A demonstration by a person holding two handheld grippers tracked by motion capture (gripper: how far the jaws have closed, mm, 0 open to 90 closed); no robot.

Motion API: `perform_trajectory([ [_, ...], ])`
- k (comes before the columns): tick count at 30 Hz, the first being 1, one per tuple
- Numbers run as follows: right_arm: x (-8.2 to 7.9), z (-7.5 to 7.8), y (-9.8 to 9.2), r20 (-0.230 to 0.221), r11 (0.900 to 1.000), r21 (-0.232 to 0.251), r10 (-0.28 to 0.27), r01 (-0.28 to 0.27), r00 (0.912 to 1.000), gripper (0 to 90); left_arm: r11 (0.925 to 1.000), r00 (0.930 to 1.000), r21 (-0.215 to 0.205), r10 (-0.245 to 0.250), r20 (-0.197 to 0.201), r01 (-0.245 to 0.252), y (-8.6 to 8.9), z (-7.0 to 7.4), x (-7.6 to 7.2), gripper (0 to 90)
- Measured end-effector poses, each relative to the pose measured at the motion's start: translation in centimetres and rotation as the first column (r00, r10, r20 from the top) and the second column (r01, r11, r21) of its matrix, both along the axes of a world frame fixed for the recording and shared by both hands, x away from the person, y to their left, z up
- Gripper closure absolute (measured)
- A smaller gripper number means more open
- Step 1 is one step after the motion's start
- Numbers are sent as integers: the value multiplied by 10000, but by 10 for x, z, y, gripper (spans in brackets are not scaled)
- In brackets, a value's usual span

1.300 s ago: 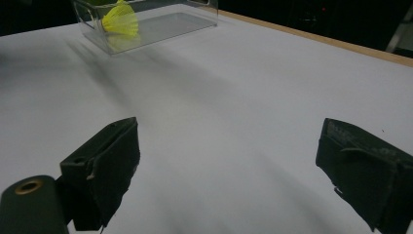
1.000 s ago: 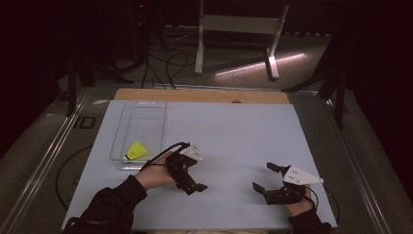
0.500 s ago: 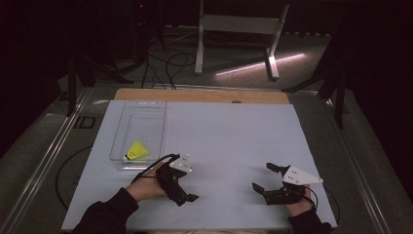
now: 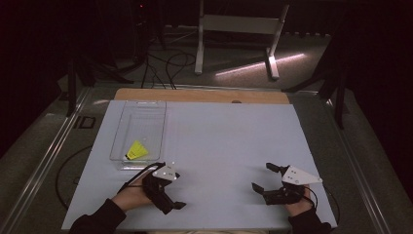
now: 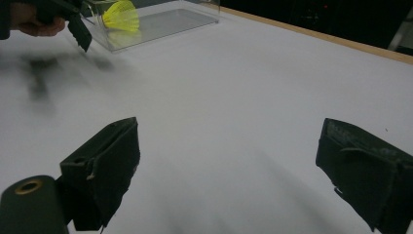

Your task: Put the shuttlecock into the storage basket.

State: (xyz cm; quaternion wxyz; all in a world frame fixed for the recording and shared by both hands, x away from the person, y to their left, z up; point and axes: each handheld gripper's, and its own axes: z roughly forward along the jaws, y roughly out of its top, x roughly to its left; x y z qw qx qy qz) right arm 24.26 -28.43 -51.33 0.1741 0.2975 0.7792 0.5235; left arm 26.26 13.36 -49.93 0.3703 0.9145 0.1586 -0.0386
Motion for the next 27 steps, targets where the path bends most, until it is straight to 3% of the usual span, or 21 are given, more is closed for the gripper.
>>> perform_trajectory([
  [7,0,0,0,-18,10000,-14,-5,5,10000,90,9994,9999,-302,163,-48,-164,15,-9,-6,3],
  [12,0,0,1,-44,10000,1,-7,7,10000,90,9955,9993,-866,378,11,-376,26,-13,-11,3],
  [16,0,0,1,-41,10000,-35,12,-12,10000,90,9932,9965,-854,813,188,-794,34,-20,-15,3],
  [22,0,0,1,-70,10000,-24,18,-18,10000,90,9815,9869,-1144,1581,310,-1537,48,-21,-16,3],
  [27,0,-1,1,-121,10000,-30,22,-22,9999,90,9710,9813,-1442,1926,-2,-1906,59,-23,-17,3],
])
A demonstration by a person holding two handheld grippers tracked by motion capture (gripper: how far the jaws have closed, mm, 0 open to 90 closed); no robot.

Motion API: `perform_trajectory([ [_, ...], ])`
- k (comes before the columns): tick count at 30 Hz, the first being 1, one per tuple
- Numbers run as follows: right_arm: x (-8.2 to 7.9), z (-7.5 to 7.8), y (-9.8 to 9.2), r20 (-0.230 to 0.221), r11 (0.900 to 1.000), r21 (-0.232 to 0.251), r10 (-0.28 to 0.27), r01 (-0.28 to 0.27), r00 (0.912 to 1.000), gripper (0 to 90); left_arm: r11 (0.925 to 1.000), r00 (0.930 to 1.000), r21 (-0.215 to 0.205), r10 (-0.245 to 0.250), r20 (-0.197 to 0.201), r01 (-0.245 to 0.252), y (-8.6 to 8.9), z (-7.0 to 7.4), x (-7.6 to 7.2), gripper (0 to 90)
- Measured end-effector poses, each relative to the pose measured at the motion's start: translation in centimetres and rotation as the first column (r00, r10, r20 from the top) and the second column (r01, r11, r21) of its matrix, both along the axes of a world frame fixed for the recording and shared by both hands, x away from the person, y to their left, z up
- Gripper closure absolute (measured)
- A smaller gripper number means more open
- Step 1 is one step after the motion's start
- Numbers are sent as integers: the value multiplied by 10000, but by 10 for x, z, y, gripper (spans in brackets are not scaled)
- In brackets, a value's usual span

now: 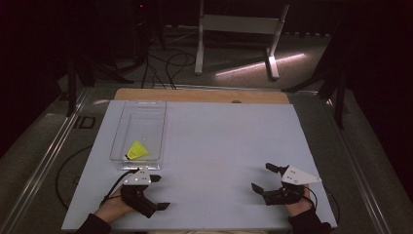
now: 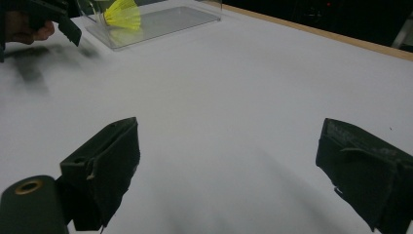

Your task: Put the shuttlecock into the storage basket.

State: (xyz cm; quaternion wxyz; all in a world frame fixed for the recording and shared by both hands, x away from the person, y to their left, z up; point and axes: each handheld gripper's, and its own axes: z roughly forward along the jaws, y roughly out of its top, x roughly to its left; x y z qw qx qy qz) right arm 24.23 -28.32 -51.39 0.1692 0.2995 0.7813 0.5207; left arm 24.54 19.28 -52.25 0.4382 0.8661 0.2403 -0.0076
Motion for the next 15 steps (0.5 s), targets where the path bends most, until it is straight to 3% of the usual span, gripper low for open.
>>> perform_trajectory([
  [4,0,0,0,0,10000,-5,0,0,10000,90,9981,9978,24,608,-268,-608,7,-2,2,3],
  [9,0,0,0,9,10000,-19,14,-14,10000,90,9897,9899,207,1412,82,-1413,12,-2,3,3],
  [11,0,0,0,16,10000,-17,41,-41,10000,90,9876,9880,292,1544,-17,-1543,12,-2,4,3],
  [15,0,0,0,6,10000,-6,42,-42,10000,90,9762,9766,308,2137,253,-2145,10,-2,3,3],
])
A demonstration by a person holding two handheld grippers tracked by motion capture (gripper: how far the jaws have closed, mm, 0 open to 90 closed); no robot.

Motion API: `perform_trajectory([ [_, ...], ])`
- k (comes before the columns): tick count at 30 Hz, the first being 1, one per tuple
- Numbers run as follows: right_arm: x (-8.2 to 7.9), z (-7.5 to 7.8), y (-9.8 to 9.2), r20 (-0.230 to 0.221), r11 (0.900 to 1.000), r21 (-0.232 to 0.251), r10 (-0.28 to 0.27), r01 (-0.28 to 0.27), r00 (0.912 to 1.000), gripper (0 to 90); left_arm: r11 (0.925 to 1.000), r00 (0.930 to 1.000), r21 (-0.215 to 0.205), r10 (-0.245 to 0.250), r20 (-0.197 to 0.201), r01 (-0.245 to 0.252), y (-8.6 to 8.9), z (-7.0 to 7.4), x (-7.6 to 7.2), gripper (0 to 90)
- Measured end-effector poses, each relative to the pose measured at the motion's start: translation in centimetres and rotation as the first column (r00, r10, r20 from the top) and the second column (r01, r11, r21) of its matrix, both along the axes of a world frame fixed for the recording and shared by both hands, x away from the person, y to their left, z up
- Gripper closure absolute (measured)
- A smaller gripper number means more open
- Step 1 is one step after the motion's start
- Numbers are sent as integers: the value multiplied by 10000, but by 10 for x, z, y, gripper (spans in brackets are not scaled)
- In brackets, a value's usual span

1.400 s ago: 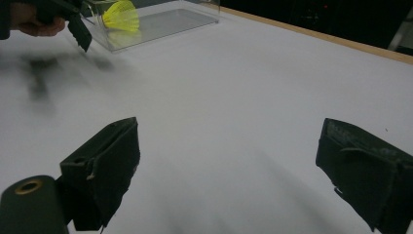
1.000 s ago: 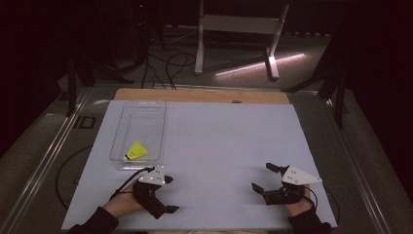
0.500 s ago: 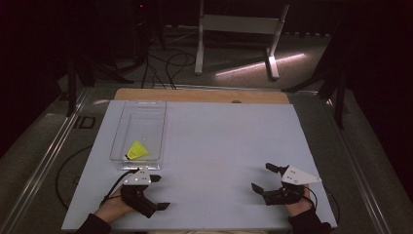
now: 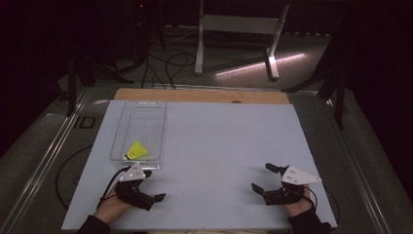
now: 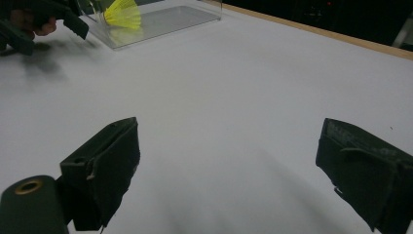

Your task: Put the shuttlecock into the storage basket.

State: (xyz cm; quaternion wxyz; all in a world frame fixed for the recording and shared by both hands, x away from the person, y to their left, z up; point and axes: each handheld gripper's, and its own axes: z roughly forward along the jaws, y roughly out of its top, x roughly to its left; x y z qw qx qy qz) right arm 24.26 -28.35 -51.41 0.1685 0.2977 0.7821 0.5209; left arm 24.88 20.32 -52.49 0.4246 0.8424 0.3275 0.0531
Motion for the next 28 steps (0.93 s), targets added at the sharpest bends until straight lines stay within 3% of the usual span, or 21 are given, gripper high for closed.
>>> perform_trajectory([
  [5,0,0,0,-12,10000,4,0,0,10000,90,9980,9983,426,459,371,-475,-3,-1,-2,3],
  [9,0,0,0,-38,10000,-19,38,-38,10000,90,9952,9944,375,882,580,-905,-5,-2,-3,3],
  [12,0,0,-1,-23,10000,-7,35,-35,10000,90,9942,9927,403,964,724,-995,-6,-3,-4,3],
  [21,0,-1,0,-53,10000,-19,85,-86,9999,90,9957,9911,-88,931,951,-927,-5,-3,-5,3],
  [28,0,-1,0,-125,10000,36,77,-77,9999,90,9950,9909,-181,999,898,-987,-4,-4,-4,3],
])
